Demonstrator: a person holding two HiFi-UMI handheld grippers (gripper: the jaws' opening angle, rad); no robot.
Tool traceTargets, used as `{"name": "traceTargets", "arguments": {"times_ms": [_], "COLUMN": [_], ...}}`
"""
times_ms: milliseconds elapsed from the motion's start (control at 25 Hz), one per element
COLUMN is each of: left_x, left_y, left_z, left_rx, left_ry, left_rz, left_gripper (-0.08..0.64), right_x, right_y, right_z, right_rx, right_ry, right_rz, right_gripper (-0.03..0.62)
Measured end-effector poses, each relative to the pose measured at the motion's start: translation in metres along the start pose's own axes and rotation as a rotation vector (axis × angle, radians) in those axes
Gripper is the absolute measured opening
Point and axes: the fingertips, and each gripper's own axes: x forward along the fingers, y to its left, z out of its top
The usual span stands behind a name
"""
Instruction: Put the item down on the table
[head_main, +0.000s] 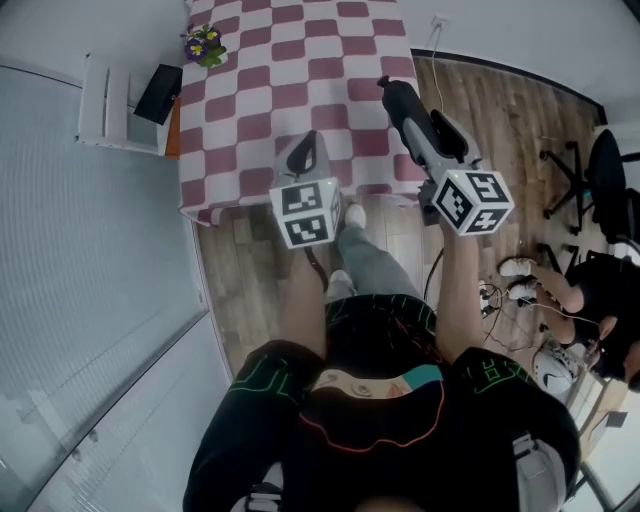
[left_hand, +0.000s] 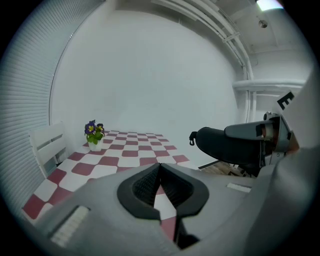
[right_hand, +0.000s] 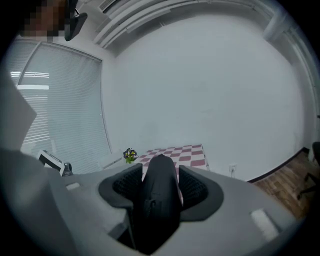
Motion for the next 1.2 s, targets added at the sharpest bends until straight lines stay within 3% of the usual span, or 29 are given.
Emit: {"name": "traceTargets", "arguments": {"times_ms": [320,680,920,1200], "left_x": [0.039,0.058,0.055,0.068], "left_y": [0.012,0.041,0.063,0.085], "left_z": [-0.017,-0.022,-0.021,-0.014], "left_rx": [0.053,0.011,-0.034,-0.093], "left_ry": [0.101,0.162,0.165,0.146], "left_rz": [-0.005,0.052,0.103,0.089], "left_gripper": [0.009,0.009,0.009,0.009], "right_x": [0.054,0.1,0.136,0.179], "right_y": [-0.005,-0.012,0.009,0.037], "right_z": [-0.026,-0.051,-0.059,-0.078], "right_rx": [0.096,0.166,0.081,-0.048], "right_ry": [0.035,0.087,0.146,0.228], "right_rz": [0.047,0.096,0.141,0.165], "right_gripper": [0.232,0.232,0.232,0.235]}}
